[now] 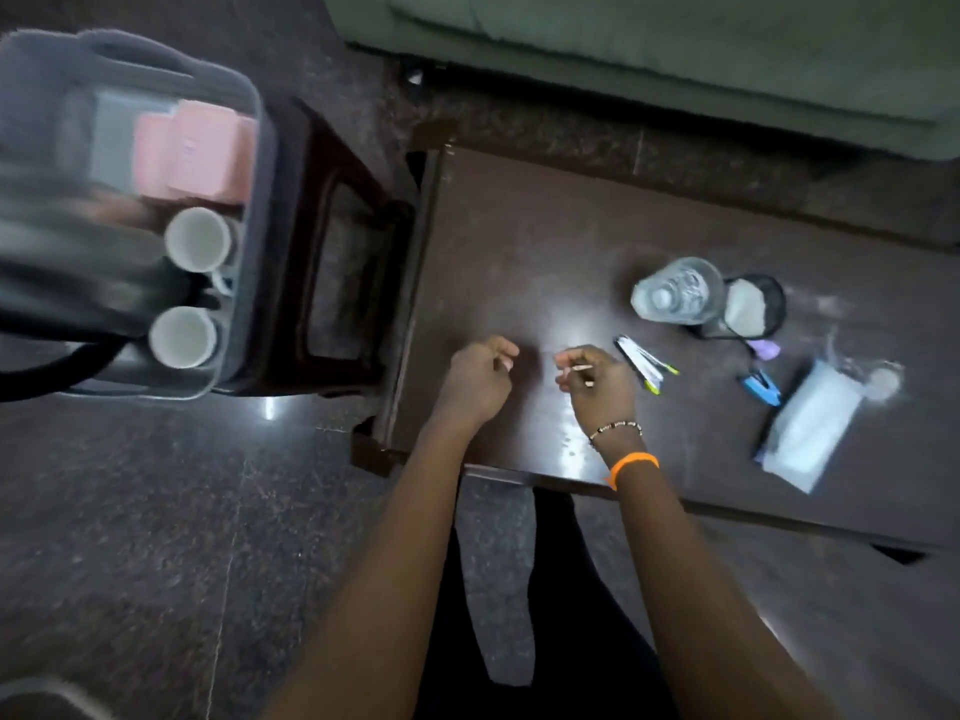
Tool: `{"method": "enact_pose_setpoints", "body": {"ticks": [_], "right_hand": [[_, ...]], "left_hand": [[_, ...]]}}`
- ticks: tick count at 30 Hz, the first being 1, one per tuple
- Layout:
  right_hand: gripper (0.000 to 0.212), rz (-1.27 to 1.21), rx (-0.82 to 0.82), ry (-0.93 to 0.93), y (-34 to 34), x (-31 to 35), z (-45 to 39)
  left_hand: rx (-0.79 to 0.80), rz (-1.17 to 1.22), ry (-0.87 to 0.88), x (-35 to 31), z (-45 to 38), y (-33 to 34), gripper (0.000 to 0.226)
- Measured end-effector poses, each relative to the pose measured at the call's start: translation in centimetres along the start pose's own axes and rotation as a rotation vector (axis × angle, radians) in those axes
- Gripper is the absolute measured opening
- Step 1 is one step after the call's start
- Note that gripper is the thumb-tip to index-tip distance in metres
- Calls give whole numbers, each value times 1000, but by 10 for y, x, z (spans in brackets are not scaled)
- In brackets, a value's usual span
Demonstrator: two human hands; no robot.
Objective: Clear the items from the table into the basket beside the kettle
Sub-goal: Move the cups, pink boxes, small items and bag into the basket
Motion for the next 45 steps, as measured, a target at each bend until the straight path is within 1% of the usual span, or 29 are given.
{"method": "enact_pose_setpoints", "body": {"ticks": [3, 6, 7, 10, 13, 16, 18, 20, 22, 24, 26, 28, 29, 31, 33, 35, 36, 38, 39, 41, 43, 45], "right_hand": [[28, -2, -60, 67, -53, -50, -6], [29, 23, -122, 117, -101, -86, -16], [29, 66, -145, 121, -116, -95, -21], [30, 227, -189, 129, -156, -121, -37], [36, 390, -169, 113, -179, -135, -54], [40, 496, -143, 162, -192, -155, -72], [39, 582, -84, 199, -192, -167, -80], [38, 693, 11, 229, -190, -180, -85], [39, 764, 34, 218, -188, -185, -86], [41, 788, 31, 172, -185, -183, -86], [45, 800, 69, 133, -178, -180, -85], [49, 839, 116, 70, -167, -178, -83], [50, 841, 135, 35, -161, -177, -81], [47, 813, 153, -19, -149, -173, -76], [48, 707, 123, -52, -138, -166, -71], [47, 506, 69, -48, -130, -154, -63], [45, 404, 50, -50, -125, -148, -57], [41, 287, 28, -82, -114, -134, -47], [39, 264, 13, -97, -108, -126, -42], [35, 204, -22, -112, -96, -110, -35], [27, 135, -27, -129, -82, -90, -28], [22, 73, 7, -144, -61, -67, -21]], "left_hand": [[107, -91, 35, -25, -2, 57, 30], [192, -204, 101, -53, -6, 109, 31], [225, -263, 129, -61, -7, 127, 32], [308, -540, 224, -81, -13, 174, 41], [323, -719, 322, -96, -24, 199, 42], [353, -901, 414, -103, -43, 220, 37], [360, -991, 412, -100, -54, 225, 34], [387, -1077, 415, -95, -58, 232, 35], [393, -1104, 387, -86, -59, 233, 38], [375, -1050, 340, -76, -61, 229, 39], [343, -968, 308, -70, -58, 227, 37], [289, -836, 237, -65, -53, 224, 39], [271, -772, 232, -62, -50, 223, 41], [289, -628, 207, -54, -44, 220, 44], [288, -472, 200, -41, -38, 215, 34], [186, -307, 221, -36, -28, 202, 12], [155, -216, 195, -30, -24, 196, 13], [154, -98, 171, -17, -16, 188, 28], [105, -56, 202, -16, -12, 180, 33], [-32, 77, 231, -16, -4, 158, 33], [-202, 223, 220, -14, 5, 128, 31], [-360, 354, 197, -11, 15, 93, 28]]}}
Point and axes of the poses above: each hand's wrist, its own z-axis away from the middle knuckle, its own y-axis out of the palm, x = y × z, the point moved 6 cm from there along -z, towards the middle knuckle, and after that the axes turned 4 degrees about y, right-handed, at the moved point
